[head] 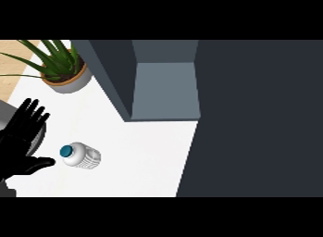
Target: Pick up the bottled water, place it into the cabinet and close the cabinet
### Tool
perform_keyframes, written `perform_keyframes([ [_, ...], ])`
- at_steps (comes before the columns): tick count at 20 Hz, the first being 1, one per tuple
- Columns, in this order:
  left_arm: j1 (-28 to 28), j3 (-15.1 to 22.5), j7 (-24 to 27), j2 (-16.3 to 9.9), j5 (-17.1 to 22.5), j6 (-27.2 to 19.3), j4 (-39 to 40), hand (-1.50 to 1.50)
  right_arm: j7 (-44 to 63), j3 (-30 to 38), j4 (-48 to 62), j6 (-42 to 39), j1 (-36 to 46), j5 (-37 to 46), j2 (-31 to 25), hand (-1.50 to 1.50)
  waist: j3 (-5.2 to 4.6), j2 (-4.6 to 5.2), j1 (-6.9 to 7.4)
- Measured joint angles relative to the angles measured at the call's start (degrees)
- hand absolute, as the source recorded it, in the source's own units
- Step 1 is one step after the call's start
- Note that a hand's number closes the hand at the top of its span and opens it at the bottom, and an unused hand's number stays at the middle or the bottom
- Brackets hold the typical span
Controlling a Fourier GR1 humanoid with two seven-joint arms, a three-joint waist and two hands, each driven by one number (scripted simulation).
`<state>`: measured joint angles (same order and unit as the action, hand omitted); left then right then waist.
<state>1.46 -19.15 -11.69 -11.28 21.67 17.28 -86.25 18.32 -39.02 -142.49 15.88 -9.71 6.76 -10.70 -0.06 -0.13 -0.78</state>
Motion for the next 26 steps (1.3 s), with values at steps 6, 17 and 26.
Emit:
perform_keyframes([
  [6, 0.7, 2.5, 6.8, 2.6, -4.1, 0.6, 6.5, -1.50, -1.6, 0.5, 0.3, 0.8, -0.1, -0.2, -1.4, -1.50, 0.02, 0.03, 0.15],
  [17, 3.0, 4.1, 16.2, 3.8, -8.1, 1.9, 18.9, -1.50, -2.4, 0.3, 0.2, 2.5, -0.2, -0.1, -3.3, -1.50, 0.02, 0.05, 0.23],
  [26, 2.1, 5.8, 22.9, 5.8, -11.6, 0.2, 24.7, -1.50, -0.6, 0.6, 0.0, 3.6, 1.3, -0.2, -4.3, -1.50, 0.02, 0.04, 0.36],
])
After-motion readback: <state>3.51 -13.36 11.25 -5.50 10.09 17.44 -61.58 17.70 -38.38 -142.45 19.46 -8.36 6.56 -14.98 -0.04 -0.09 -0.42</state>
